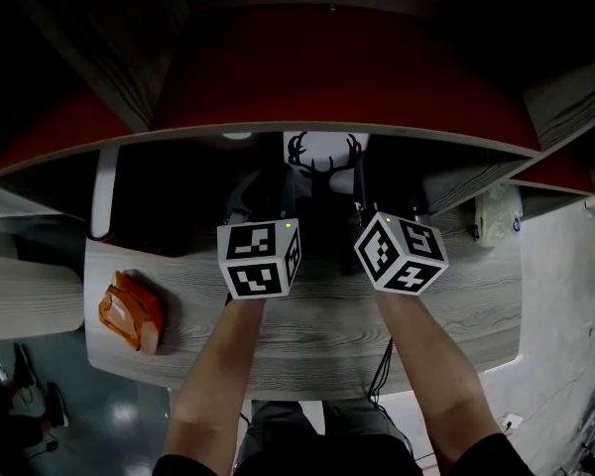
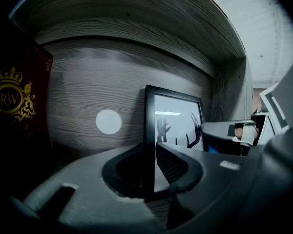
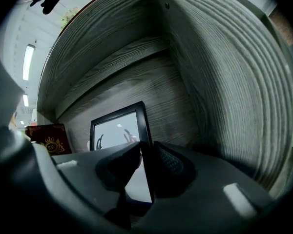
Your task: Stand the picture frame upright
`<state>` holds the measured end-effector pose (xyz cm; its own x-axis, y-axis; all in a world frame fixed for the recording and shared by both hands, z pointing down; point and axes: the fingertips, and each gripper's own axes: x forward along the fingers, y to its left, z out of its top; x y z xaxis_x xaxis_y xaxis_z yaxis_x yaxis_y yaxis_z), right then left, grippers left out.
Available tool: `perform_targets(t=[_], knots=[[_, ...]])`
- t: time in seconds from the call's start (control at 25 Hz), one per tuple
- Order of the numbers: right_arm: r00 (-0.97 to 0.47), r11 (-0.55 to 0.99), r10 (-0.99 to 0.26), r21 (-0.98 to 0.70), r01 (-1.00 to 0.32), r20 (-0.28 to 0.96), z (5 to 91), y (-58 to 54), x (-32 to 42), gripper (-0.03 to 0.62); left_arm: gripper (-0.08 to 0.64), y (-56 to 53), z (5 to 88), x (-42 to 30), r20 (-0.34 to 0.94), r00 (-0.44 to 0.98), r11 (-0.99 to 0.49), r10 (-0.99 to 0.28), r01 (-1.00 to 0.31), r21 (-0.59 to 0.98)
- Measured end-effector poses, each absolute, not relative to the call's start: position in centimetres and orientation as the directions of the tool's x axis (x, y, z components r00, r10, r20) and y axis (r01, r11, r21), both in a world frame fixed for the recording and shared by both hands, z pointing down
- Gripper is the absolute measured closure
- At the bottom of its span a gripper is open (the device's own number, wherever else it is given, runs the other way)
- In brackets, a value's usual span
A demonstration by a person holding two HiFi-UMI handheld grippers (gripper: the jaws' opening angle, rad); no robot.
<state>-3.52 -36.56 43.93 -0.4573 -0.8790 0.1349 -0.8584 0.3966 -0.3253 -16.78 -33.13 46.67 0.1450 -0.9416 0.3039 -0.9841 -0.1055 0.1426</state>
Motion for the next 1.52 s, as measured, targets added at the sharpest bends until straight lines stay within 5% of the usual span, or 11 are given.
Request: perform_targets(t=[1.52], knots=[[-0.450,0.390,-0.865,-0.268,-0.881,0.220,46.2,-30.5,-3.0,0.500,0.437,-28.1,47.1,-14.7,0.331,0.233,-0.228,-0.914,-0.972,0.054]])
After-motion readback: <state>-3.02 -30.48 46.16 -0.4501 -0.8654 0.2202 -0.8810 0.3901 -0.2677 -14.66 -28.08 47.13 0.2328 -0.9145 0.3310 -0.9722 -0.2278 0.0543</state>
